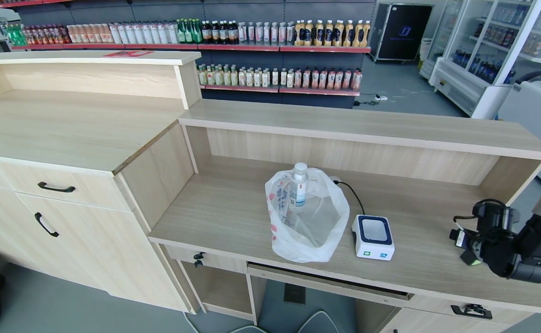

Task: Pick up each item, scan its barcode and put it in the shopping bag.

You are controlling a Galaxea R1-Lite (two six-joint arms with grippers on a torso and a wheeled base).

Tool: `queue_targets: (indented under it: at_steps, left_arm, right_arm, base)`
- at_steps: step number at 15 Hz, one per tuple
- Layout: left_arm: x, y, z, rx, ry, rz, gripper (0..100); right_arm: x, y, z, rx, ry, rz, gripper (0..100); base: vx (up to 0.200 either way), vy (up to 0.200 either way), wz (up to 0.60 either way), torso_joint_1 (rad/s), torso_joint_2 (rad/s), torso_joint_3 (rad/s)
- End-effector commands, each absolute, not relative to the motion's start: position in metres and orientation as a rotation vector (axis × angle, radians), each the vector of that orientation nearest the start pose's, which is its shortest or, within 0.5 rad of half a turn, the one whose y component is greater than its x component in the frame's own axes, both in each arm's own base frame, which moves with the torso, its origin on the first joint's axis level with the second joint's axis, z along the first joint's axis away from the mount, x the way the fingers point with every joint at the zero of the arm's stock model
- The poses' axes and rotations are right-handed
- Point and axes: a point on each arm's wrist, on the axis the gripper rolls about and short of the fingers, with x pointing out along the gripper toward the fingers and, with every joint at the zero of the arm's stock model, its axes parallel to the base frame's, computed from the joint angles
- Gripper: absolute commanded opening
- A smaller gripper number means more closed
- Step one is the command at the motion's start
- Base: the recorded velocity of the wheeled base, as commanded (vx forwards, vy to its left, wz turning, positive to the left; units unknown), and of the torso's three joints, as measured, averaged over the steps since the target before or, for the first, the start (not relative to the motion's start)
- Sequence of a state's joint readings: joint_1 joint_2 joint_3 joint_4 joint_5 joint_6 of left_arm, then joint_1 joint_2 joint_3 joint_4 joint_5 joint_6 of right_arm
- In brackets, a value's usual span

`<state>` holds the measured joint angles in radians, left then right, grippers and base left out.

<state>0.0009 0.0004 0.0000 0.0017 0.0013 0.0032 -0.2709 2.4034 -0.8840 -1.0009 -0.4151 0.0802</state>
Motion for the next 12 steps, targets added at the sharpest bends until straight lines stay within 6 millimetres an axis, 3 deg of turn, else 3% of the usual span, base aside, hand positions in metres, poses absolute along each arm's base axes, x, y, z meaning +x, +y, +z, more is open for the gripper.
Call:
queue_targets:
  at_steps: [1, 6, 12]
  left_arm:
    - [-0.023, 0.0, 0.075, 0.003, 0.002, 0.003, 100]
    - [-0.023, 0.0, 0.075, 0.003, 0.002, 0.003, 100]
    - [-0.023, 0.0, 0.075, 0.003, 0.002, 0.003, 100]
  right_arm:
    - [0.38, -0.122, -0.024, 0.019, 0.505, -0.701, 100]
    - [0.383, -0.13, -0.04, -0.043, 0.548, -0.698, 100]
    - [0.4, -0.132, -0.042, -0.089, 0.506, -0.682, 100]
  base:
    - [0.0, 0.0, 0.0, 0.0, 0.0, 0.0]
    - [0.0, 0.0, 0.0, 0.0, 0.0, 0.0]
    - [0.0, 0.0, 0.0, 0.0, 0.0, 0.0]
